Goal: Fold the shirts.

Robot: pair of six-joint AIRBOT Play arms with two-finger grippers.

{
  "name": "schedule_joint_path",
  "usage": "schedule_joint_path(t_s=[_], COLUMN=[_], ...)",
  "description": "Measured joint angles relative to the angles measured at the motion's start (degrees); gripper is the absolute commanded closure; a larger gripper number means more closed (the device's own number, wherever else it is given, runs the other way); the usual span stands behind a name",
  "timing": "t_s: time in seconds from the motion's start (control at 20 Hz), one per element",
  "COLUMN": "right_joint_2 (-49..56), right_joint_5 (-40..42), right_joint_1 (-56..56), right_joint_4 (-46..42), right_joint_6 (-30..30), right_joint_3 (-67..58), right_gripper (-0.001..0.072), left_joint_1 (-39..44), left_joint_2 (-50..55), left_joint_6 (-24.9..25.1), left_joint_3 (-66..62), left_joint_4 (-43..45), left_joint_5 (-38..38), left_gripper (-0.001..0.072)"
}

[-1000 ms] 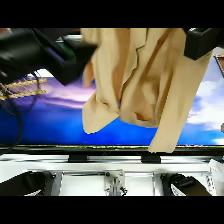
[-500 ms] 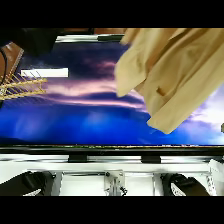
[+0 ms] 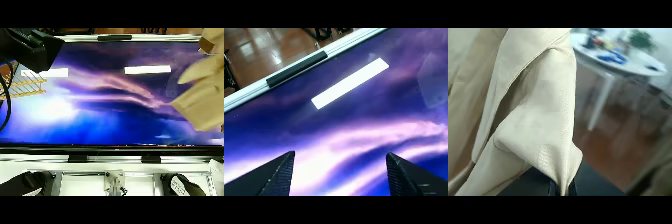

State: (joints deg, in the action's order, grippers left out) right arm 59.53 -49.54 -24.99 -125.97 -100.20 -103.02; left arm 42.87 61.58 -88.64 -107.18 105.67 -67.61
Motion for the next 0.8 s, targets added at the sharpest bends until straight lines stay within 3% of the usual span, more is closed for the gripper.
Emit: schedule_joint_path(t_s=[0.3, 0.8], right_joint_2=[2.60, 5.90], right_joint_5=[6.58, 8.72], right_joint_1=[-13.70, -27.23], right_joint_4=[-0.39, -1.68], right_joint_6=[-4.24, -5.55], right_joint_3=[-0.79, -1.38], right_gripper=[0.0646, 0.0646], left_joint_1=[-0.09, -0.09], left_joint_2=[0.00, 0.00], left_joint_6=[-0.07, -0.09], left_joint_3=[-0.02, -0.02], left_joint_4=[0.02, 0.44], left_joint_5=[-1.18, -1.44], left_gripper=[0.0035, 0.0043])
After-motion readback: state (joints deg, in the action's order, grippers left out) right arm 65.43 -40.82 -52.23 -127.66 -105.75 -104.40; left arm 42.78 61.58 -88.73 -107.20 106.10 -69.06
